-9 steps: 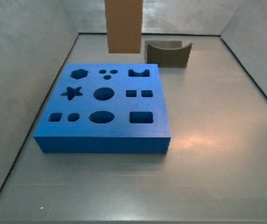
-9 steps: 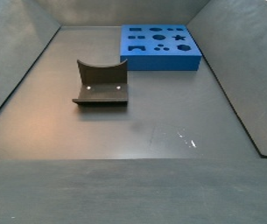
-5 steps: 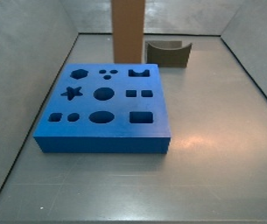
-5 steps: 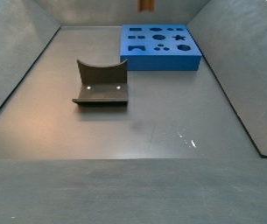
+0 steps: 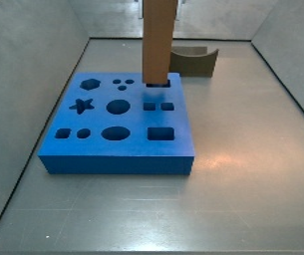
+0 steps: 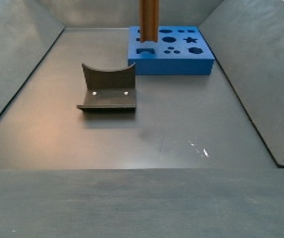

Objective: Insert the arch object.

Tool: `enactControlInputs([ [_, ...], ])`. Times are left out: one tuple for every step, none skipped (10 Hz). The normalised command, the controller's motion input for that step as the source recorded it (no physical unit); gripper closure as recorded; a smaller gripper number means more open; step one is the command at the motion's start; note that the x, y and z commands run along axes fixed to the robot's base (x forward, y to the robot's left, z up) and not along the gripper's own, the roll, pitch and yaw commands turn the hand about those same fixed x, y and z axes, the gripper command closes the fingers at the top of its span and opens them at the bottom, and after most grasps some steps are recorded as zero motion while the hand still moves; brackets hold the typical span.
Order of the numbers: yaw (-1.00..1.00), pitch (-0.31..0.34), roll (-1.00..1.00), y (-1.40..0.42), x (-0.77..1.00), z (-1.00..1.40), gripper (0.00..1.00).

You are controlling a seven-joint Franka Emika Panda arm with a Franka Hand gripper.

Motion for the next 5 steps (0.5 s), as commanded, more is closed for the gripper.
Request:
enactControlInputs([
  [0.05,0.0,-0.08,0.33,0.17,-0.16,1.0],
  [0.12,0.0,-0.06,0.27,0.16,-0.21,1.0],
  [0.05,0.0,-0.08,0.12,0.09,-0.25,1.0],
  [0.01,0.0,-0.11,0.02,0.05,-0.24,1.0],
  [0.0,0.0,-0.14,0.0,0.06,-0.22,1.0],
])
